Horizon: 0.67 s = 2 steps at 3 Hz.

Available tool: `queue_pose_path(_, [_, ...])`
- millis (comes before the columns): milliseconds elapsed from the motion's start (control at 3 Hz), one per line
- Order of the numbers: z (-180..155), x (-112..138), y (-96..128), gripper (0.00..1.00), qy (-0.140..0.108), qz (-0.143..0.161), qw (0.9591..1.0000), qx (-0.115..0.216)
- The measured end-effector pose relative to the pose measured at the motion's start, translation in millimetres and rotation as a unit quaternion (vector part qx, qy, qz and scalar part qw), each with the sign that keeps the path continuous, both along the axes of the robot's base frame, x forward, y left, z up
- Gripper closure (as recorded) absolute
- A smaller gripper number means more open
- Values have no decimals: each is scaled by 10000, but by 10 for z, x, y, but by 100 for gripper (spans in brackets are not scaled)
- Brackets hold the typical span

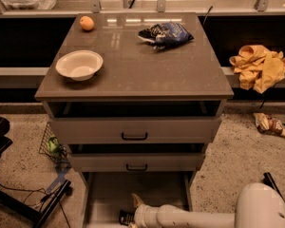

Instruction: Pick rxbar chocolate from bottom drawer and place on counter

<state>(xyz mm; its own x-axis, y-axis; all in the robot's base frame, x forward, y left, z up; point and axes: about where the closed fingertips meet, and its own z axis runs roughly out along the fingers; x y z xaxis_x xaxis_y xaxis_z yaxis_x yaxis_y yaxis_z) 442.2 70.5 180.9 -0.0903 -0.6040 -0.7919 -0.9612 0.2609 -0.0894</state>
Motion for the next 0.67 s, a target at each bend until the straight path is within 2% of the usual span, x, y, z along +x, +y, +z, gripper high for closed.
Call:
queue_pose_path(333, [-187, 75, 115, 0, -40, 364, 9988, -333])
queue_pose_path(667, [-297, 144, 151, 0, -101, 741, 9931, -908])
